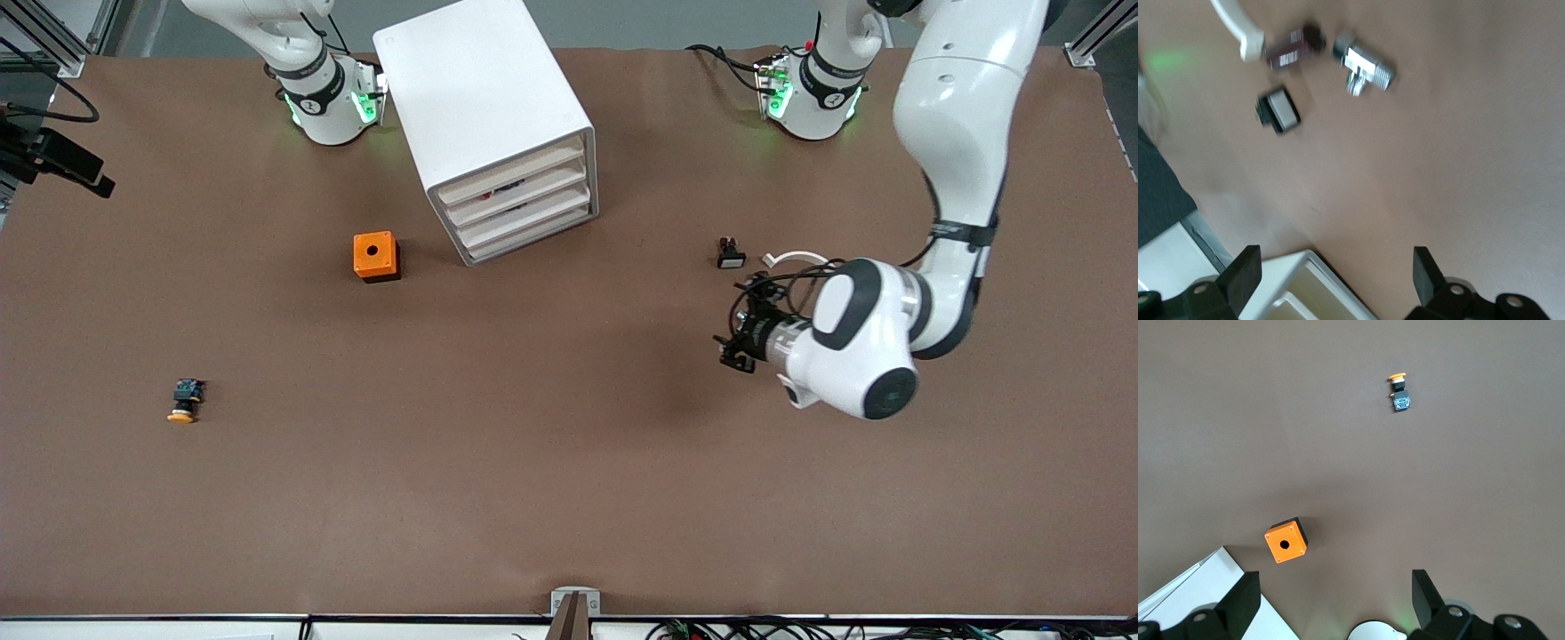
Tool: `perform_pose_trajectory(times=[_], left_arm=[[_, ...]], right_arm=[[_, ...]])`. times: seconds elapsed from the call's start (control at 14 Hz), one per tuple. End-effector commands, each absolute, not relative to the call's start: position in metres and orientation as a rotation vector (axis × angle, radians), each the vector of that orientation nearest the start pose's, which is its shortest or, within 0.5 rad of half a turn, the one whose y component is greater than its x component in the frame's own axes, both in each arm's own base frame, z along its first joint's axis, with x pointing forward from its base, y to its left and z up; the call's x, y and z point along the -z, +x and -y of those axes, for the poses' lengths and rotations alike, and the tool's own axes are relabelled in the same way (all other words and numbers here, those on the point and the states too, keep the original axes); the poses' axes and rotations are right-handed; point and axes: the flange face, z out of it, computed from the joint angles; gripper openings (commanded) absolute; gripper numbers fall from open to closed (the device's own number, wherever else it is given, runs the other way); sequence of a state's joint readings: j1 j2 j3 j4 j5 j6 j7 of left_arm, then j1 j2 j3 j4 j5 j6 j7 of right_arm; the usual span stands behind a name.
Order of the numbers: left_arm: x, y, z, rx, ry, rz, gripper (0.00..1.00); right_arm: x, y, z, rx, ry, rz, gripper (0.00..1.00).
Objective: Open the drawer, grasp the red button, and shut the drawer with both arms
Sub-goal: 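Move the left gripper to the handle of the white cabinet drawer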
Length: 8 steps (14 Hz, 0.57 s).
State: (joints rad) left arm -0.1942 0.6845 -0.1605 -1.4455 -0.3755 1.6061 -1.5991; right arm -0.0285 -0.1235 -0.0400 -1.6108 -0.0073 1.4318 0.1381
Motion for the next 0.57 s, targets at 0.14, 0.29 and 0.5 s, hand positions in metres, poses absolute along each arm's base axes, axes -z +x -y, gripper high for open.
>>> perform_pose_trajectory(times=[0.14,0.29,0.5], left_arm=[[-0.259,0.583,0.34,-0.915,-1.887,1.98,1.0],[-0.252,0.573,0.359,-1.026,-1.684,2.063,1.0],[-0.248,0.563,0.372,-1.226,-1.559,2.054,1.0]], right_arm=[[-0.664,0.501,0.04,-0.086,-3.141,-0.33,1.0],[-0.664,0.501,0.04,-0.089,-3.141,-0.33,1.0],[-0.665,0.501,0.04,-0.087,-3.141,-0.33,1.0]])
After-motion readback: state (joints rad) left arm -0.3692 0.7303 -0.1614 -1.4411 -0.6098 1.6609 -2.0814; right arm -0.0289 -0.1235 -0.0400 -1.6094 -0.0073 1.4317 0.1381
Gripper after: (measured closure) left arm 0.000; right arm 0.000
